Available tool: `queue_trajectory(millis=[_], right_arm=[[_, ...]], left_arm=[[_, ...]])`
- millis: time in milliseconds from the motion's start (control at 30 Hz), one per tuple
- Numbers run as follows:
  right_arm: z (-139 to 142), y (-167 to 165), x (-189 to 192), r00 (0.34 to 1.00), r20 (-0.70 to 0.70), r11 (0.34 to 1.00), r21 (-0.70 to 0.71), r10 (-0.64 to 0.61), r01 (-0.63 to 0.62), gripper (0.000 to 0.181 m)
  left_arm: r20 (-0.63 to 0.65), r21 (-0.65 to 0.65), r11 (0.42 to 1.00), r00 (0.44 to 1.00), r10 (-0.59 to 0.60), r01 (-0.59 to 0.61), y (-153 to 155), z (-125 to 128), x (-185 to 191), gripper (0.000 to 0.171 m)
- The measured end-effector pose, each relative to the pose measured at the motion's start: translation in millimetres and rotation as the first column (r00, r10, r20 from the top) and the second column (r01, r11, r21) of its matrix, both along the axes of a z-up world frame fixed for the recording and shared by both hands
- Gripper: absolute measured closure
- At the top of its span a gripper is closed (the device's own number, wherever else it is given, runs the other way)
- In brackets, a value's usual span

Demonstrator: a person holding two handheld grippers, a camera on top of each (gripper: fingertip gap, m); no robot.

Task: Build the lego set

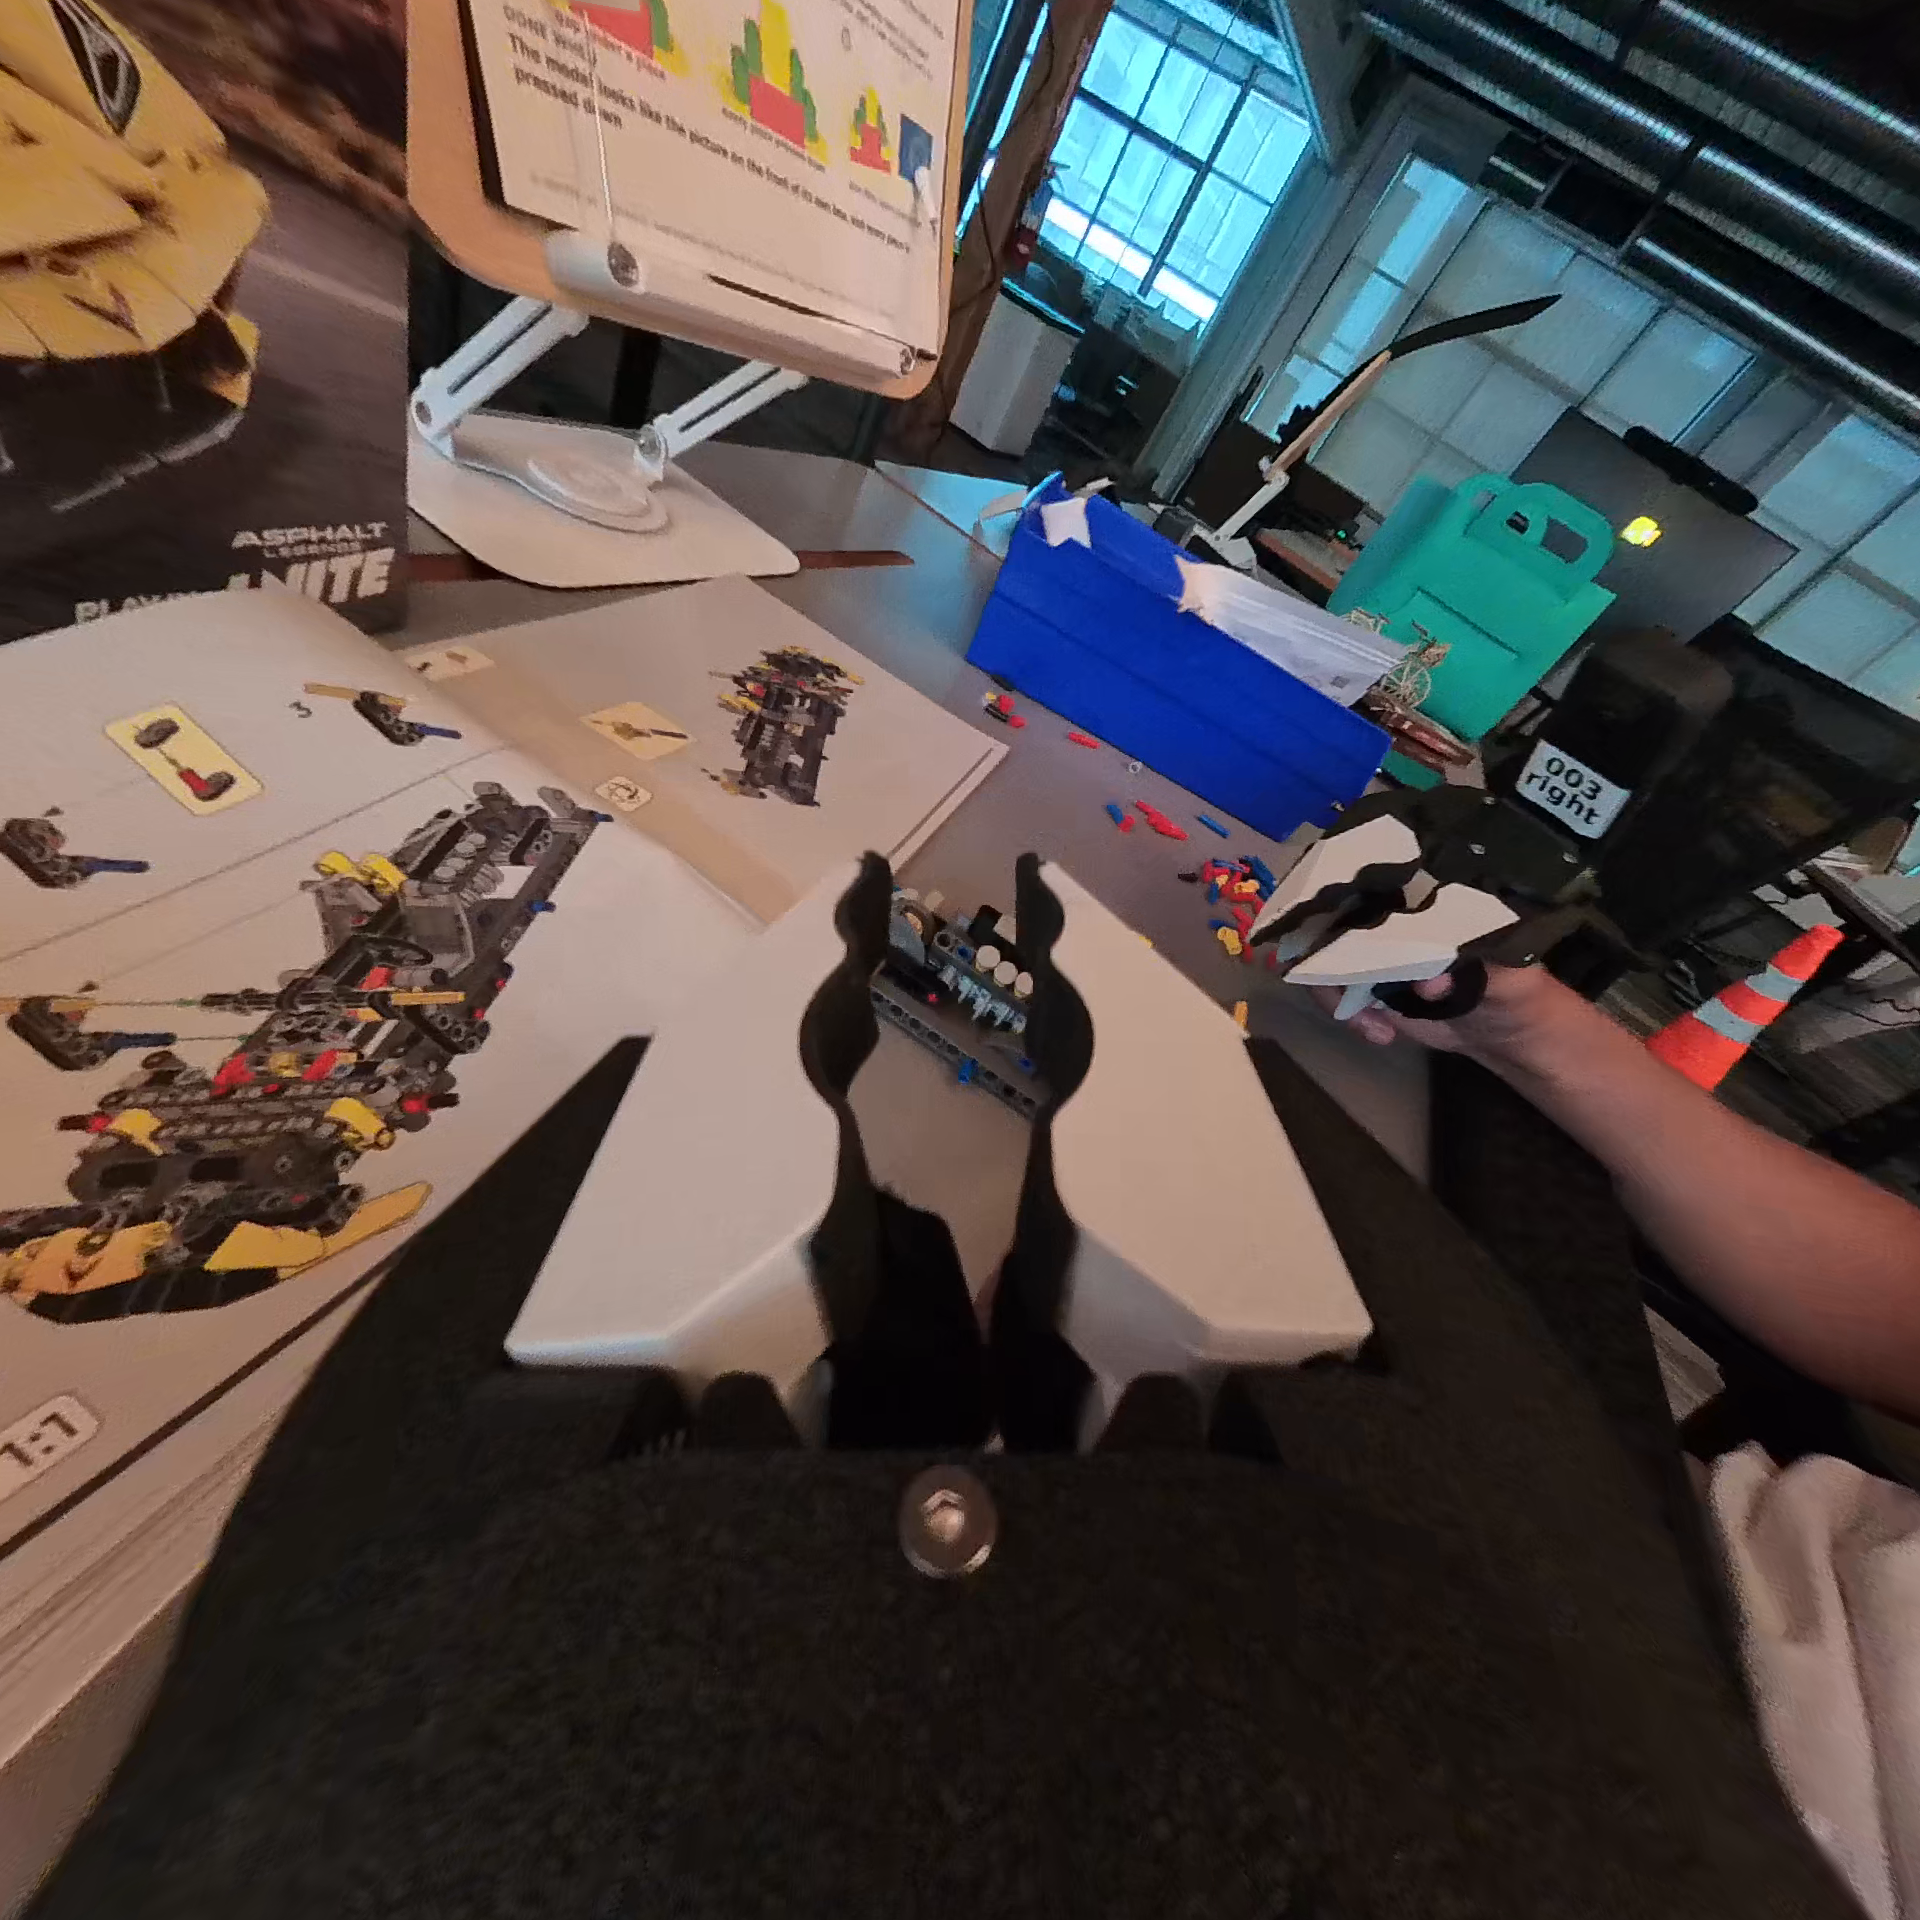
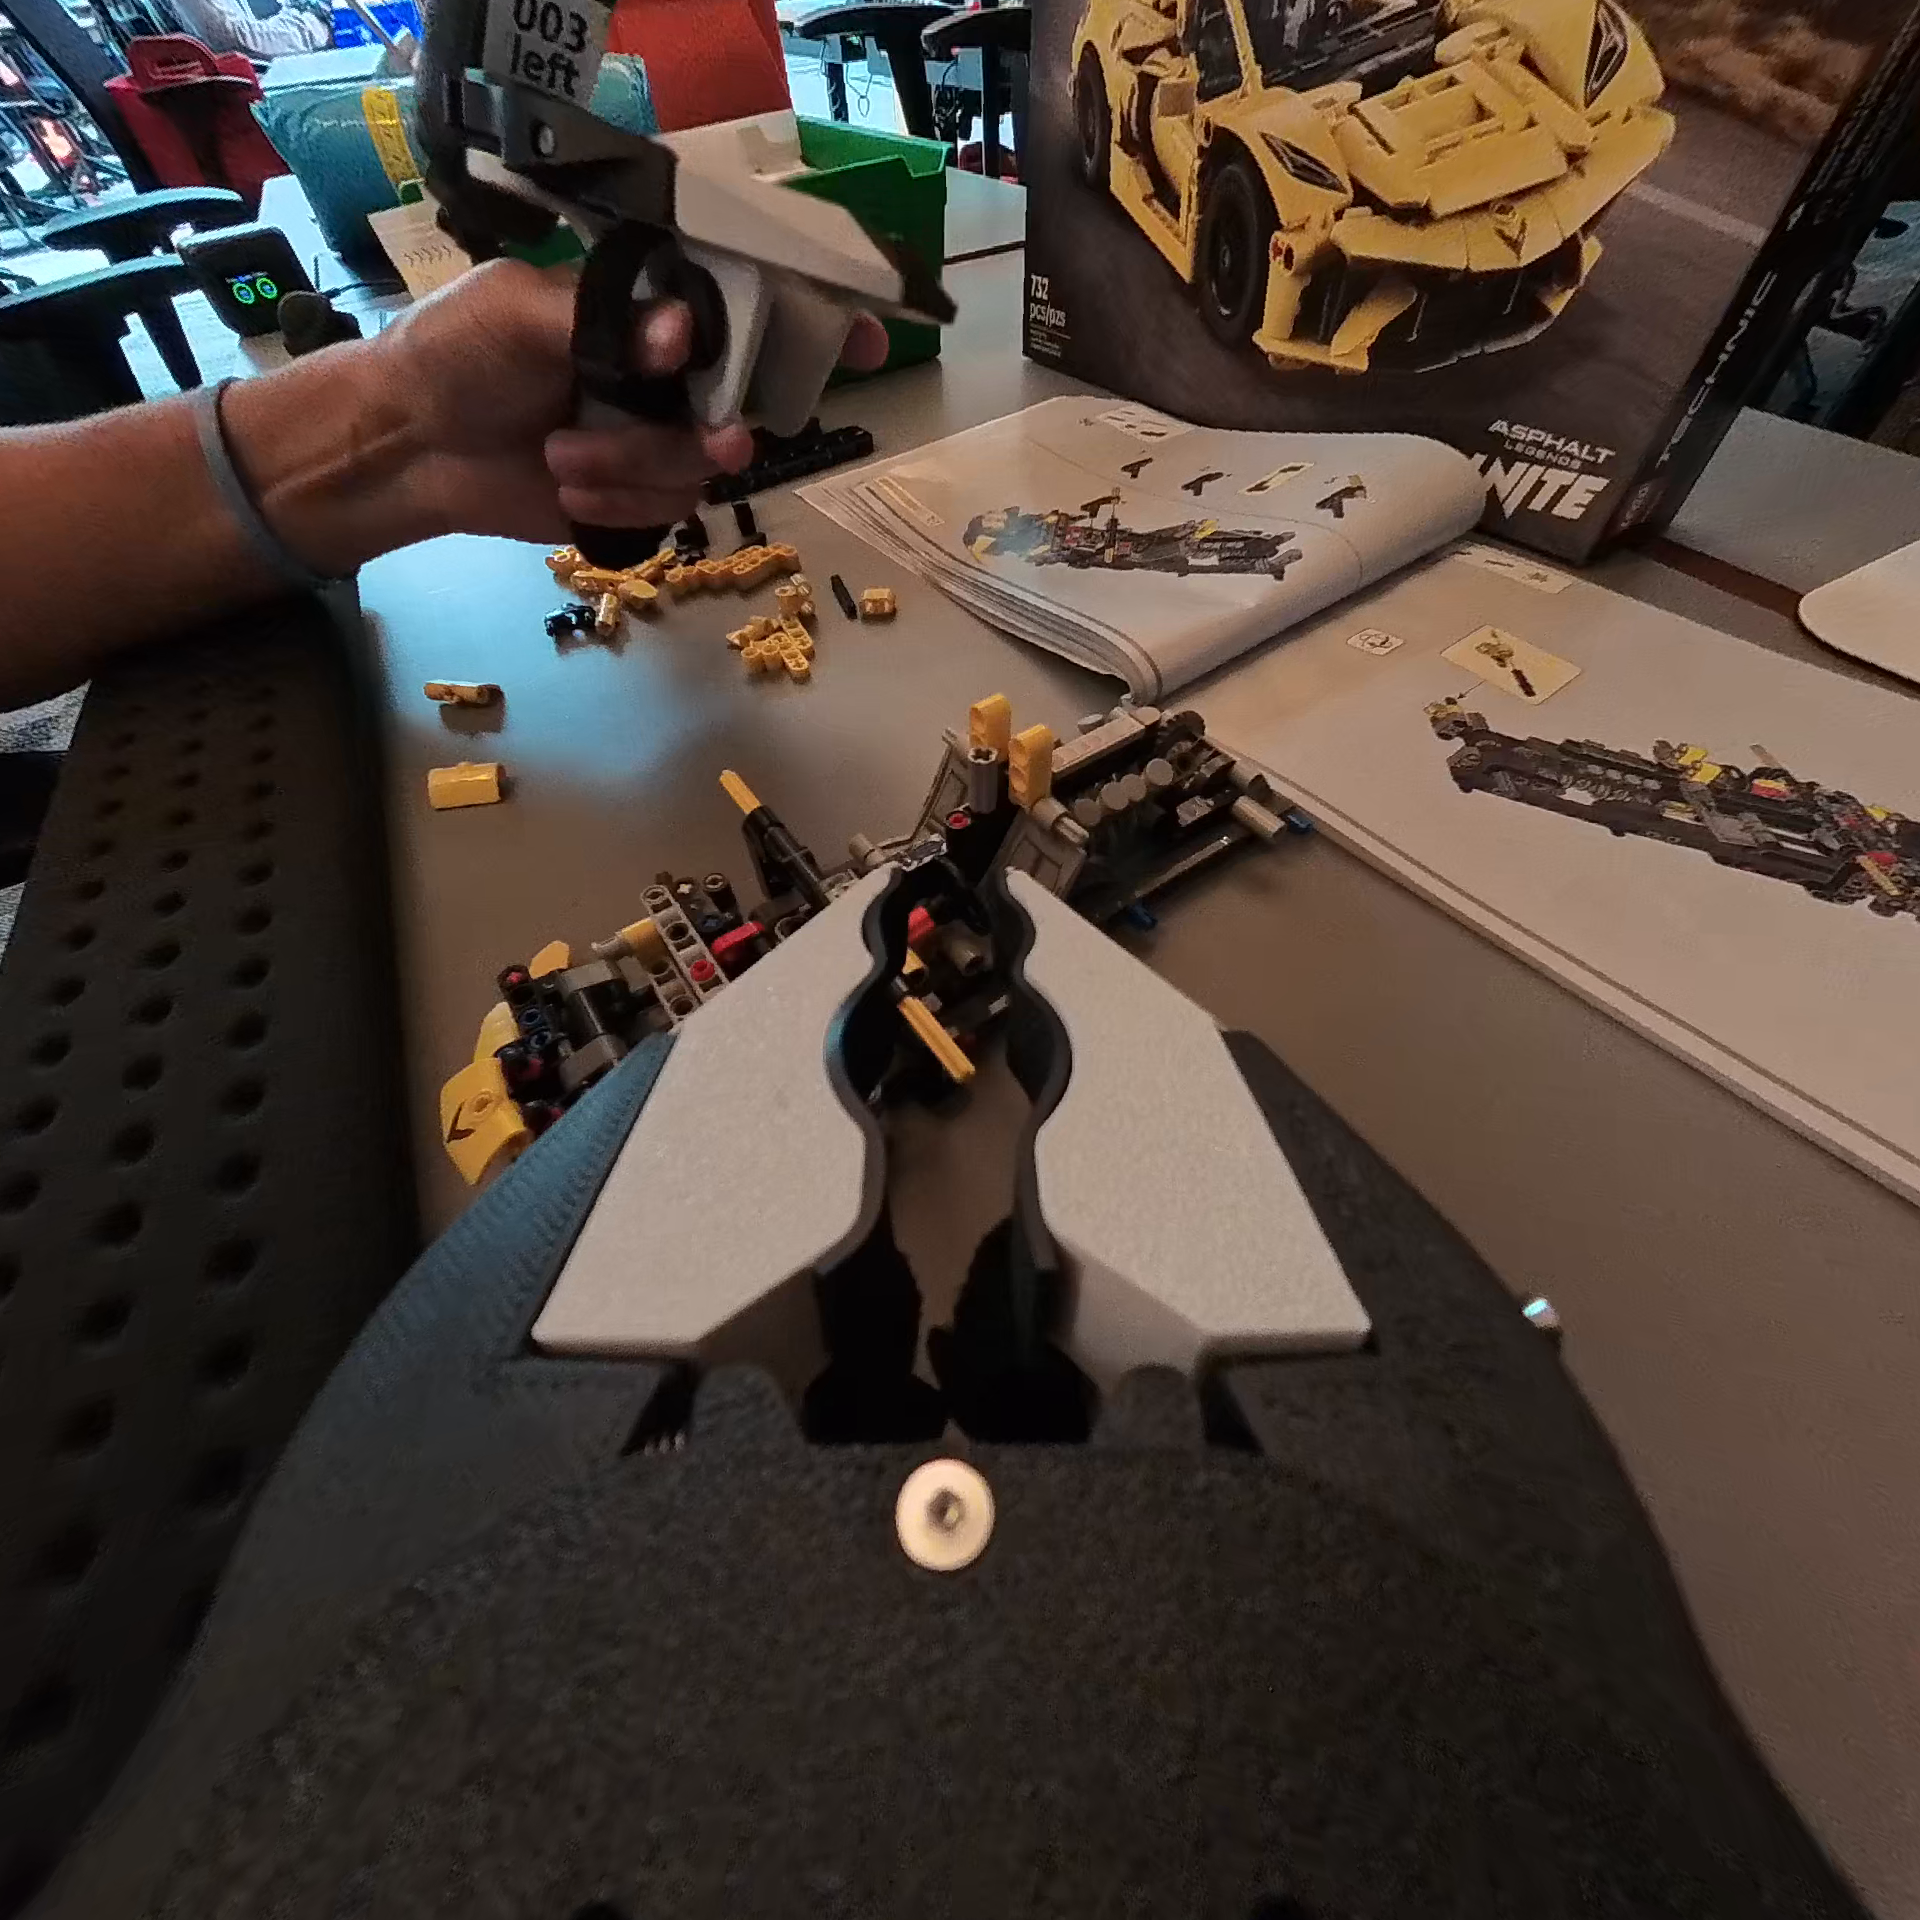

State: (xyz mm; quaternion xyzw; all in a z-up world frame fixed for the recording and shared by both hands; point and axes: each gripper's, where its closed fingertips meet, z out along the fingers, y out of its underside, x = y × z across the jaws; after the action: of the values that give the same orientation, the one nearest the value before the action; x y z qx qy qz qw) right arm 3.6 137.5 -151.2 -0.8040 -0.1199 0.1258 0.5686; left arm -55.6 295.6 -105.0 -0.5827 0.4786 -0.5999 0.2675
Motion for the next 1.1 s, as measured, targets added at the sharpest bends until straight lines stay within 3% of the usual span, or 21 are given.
queue_trajectory(millis=[167, 267, 433, 567, 700, 867, 967, 1100], right_arm=[[-0.9, 0.2, -0.8, 1.0, 0.006, 1.0, -0.005, 0.001, -0.001, 0.168], [15.7, 3.8, -10.6, 0.999, -0.041, 0.999, 0.049, 0.009, -0.007, 0.167], [60.1, 19.1, -60.4, 0.956, -0.264, 0.976, 0.203, 0.132, -0.079, 0.154], [66.2, 35.8, -83.4, 0.923, -0.343, 0.974, 0.195, 0.177, -0.115, 0.142], [63.3, 33.5, -99.1, 0.864, -0.422, 0.961, 0.156, 0.273, -0.228, 0.154], [57.2, 30.1, -106.8, 0.841, -0.453, 0.955, 0.125, 0.296, -0.269, 0.166], [48.6, 24.6, -109.5, 0.836, -0.446, 0.944, 0.078, 0.32, -0.32, 0.166], [50.7, 22.1, -109.3, 0.833, -0.444, 0.942, 0.102, 0.33, -0.319, 0.166]], left_arm=[[0.013, 0.001, 1.0, 0.999, -0.031, 0.031, -7.0, 0.6, 1.3, 0.149], [0.061, -0.002, 0.996, 0.994, -0.087, 0.087, -21.5, 7.3, 2.5, 0.144], [0.118, -0.122, 0.94, 0.945, -0.305, 0.319, -70.3, 17.4, -0.6, 0.132], [0.089, -0.149, 0.872, 0.884, -0.458, 0.467, -107.2, 10.4, -6.1, 0.13], [0.011, -0.116, 0.855, 0.861, -0.509, 0.506, -127.8, -5.2, -5.8, 0.127], [-0.022, -0.116, 0.836, 0.84, -0.542, 0.536, -144.6, -12.6, -5.1, 0.119], [-0.082, -0.057, 0.847, 0.843, -0.532, 0.529, -146.2, -23.6, -5.7, 0.111], [-0.069, -0.042, 0.855, 0.852, -0.519, 0.517, -148.2, -19.8, -4.5, 0.116]])
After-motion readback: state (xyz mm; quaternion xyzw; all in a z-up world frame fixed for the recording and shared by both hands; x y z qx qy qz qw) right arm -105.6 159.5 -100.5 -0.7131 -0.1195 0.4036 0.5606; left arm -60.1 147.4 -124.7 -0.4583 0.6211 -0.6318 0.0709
